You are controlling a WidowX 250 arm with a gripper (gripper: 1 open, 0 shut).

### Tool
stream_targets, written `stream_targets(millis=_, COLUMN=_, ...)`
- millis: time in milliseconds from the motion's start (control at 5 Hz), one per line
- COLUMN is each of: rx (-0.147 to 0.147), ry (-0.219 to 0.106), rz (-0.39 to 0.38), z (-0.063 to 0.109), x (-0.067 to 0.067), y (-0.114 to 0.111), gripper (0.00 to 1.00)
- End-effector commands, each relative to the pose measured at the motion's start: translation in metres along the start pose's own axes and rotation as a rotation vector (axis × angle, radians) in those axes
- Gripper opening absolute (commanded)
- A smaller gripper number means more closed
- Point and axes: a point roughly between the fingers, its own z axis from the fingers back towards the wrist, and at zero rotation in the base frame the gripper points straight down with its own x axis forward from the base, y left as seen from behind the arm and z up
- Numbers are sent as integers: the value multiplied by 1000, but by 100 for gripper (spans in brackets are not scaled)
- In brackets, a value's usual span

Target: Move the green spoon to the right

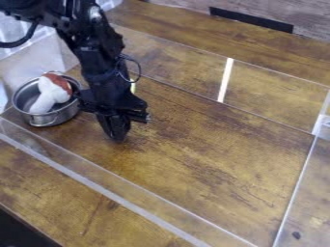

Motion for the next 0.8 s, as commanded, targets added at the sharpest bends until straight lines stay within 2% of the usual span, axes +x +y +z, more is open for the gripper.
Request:
stream_targets(millis=0, rx=0, ry=-42, rz=-22, z=7, x=8, y=-4, gripper=0)
stream_targets(millis=200, rx=4, ry=-31, rz=-1, z=3, x=5, y=4, gripper=0)
stream_targets(millis=600, rx=-4, ry=-13, rz=-19, z=7, x=-3, y=4, gripper=0)
